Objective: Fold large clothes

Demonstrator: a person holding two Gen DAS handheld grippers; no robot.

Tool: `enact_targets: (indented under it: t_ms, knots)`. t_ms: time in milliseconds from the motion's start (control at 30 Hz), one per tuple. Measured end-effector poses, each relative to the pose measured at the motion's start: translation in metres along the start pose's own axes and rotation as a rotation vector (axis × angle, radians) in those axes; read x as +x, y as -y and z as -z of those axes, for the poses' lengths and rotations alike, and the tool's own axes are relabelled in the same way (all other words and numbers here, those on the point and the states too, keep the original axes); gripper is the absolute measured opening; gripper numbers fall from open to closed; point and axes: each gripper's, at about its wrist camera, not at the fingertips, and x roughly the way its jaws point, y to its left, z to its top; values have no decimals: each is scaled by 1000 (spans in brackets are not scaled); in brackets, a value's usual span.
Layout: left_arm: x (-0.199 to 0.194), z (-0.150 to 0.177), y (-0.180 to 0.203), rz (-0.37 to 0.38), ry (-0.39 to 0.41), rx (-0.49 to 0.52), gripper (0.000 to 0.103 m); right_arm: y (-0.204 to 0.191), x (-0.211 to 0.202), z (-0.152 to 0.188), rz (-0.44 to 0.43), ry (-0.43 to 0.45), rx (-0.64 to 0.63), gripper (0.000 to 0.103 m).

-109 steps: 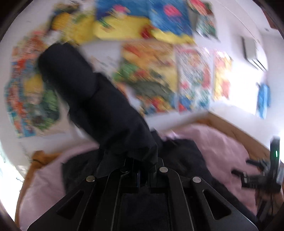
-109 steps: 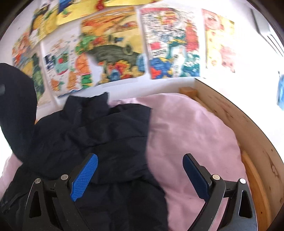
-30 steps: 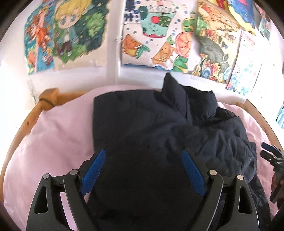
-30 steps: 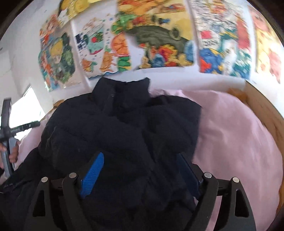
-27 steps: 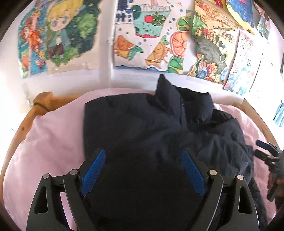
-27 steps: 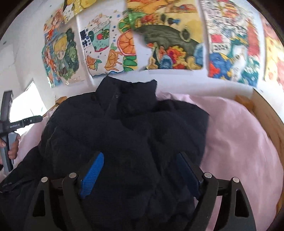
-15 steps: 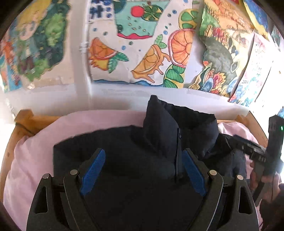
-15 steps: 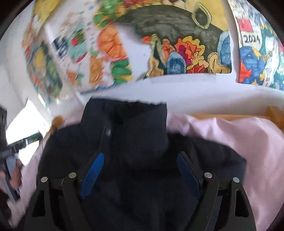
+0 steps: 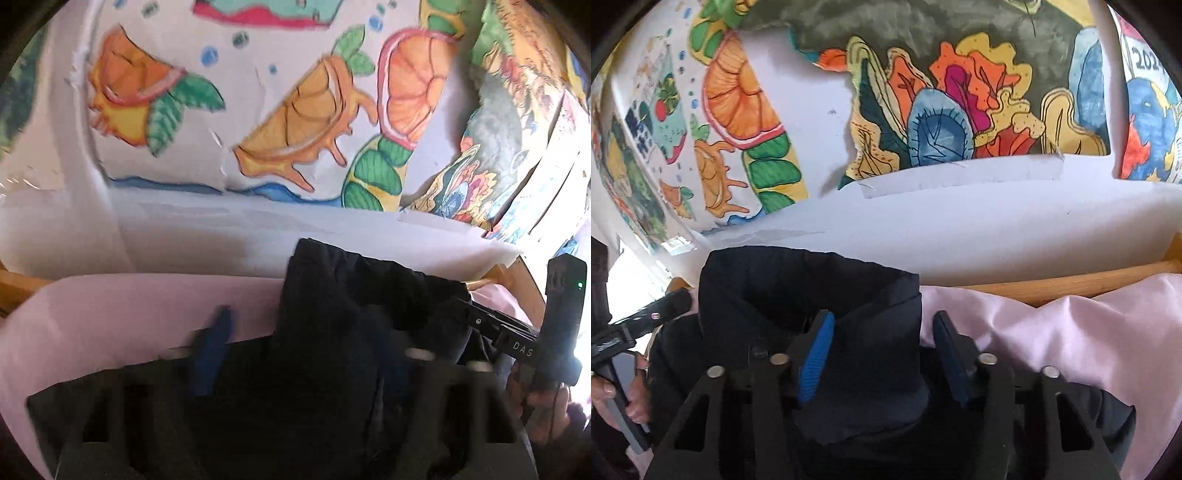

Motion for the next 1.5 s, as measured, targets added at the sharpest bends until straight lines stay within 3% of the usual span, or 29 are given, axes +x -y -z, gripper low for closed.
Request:
enact_targets:
  t_ms: [33, 133, 333, 367, 500, 700, 867, 1033, 1167, 1300, 1500]
  knots:
    - [2, -1, 1, 13, -16, 1, 15, 1, 0, 0, -4, 2, 7, 31]
    - [-11, 4, 7, 14, 33, 10, 9, -6, -8, 2, 0, 34, -36, 22]
    - [-101, 39, 25, 73, 201, 95, 7, -38, -74, 25, -6, 177, -190, 18]
    - [-118, 48, 27, 101, 171, 88, 6, -41, -87, 31, -8, 197, -219, 17]
    - [-174, 88, 37, 130, 203, 149, 6, -63, -138, 66, -6, 245, -362, 16]
    - [-197, 138, 62, 150, 186, 215, 5, -74, -186, 130, -3, 207, -482, 14]
    - [-188, 180, 66, 101, 137, 292, 5, -68, -188, 179, 17, 185, -528, 13]
    - [-162, 201, 58, 71, 113, 283, 5, -57, -165, 208, 47, 189, -530, 13]
    - [-142, 210, 50, 49, 76, 281, 5, -54, -152, 214, 44, 171, -524, 15]
    - [-138, 212, 47, 53, 72, 278, 5, -45, -164, 208, -21, 168, -494, 20]
    - [-138, 215, 52, 28, 81, 331, 5, -48, -201, 184, -109, 300, -448, 32]
